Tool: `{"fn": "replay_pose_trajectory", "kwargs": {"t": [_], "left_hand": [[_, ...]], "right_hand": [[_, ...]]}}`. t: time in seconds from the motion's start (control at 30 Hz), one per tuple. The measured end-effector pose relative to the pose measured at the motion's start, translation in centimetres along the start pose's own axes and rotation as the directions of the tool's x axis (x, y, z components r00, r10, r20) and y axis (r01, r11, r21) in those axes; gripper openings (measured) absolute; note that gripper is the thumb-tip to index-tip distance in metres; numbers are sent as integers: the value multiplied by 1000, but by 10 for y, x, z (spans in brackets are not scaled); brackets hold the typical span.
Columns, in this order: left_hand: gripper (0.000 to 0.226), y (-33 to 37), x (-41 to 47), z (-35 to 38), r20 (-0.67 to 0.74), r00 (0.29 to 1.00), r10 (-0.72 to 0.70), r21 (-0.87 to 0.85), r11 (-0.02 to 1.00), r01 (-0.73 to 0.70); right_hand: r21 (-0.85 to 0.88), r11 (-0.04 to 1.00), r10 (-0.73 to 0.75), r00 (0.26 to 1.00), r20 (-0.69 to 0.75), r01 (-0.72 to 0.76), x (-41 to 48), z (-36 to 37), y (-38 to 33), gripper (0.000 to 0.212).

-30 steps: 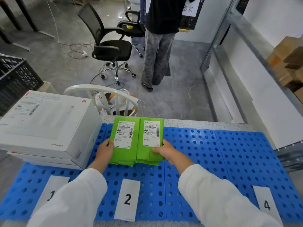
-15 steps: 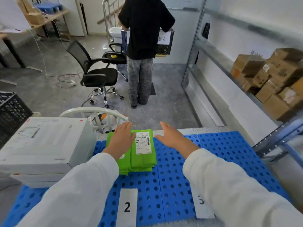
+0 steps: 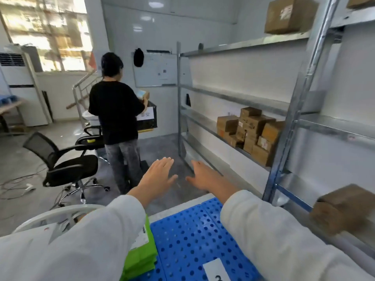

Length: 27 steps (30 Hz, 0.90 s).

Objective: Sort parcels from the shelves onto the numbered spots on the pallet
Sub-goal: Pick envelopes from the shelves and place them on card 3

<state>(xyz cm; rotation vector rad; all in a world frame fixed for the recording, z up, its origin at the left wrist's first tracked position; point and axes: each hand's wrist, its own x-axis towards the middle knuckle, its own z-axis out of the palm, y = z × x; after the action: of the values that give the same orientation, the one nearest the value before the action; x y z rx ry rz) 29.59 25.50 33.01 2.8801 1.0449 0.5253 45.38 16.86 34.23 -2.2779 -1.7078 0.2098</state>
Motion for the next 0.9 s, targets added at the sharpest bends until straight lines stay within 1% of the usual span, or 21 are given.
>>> {"fn": "replay_pose_trajectory", "kwargs": {"t": [0.1, 0.2, 0.27, 0.37, 0.43, 0.57, 0.63, 0.7, 0.8, 0.9], "left_hand": [[63, 40, 27, -19, -17, 998, 65, -18, 998, -65], [65, 88, 56, -30, -13, 988, 155, -32, 987, -155], [67, 126, 74, -39, -17, 978, 208, -31, 978, -209], [62, 203, 89, -57, -79, 939, 335, -65, 938, -340], [57, 254, 94, -69, -108, 908, 404, -103, 904, -415], [60, 354, 96, -95, -144, 811, 567, -116, 804, -583], [58, 395, 89, -105, -165, 768, 619, -131, 758, -640], [56, 434, 81, -109, -189, 720, 668, -121, 711, -692], [56, 491, 67, -108, -183, 640, 746, -83, 637, -767], [55, 548, 45, -109, -198, 570, 797, -99, 563, -821]], "right_hand": [[-2, 998, 56, 995, -86, -56, -20, -43, 28, 66], [-62, 991, 107, 982, -156, -117, -50, -87, 64, 65], [-102, 981, 139, 970, -199, -162, -72, -113, 87, 60], [-158, 955, 201, 941, -273, -250, -122, -158, 124, 51], [-178, 935, 247, 923, -295, -307, -158, -186, 145, 49], [-234, 849, 368, 848, -381, -474, -238, -238, 195, 61], [-229, 802, 446, 808, -386, -552, -273, -256, 215, 66], [-203, 765, 501, 762, -411, -612, -304, -271, 233, 66], [-173, 713, 563, 703, -436, -679, -357, -290, 252, 61], [-181, 651, 604, 648, -465, -737, -417, -307, 267, 62]]}}
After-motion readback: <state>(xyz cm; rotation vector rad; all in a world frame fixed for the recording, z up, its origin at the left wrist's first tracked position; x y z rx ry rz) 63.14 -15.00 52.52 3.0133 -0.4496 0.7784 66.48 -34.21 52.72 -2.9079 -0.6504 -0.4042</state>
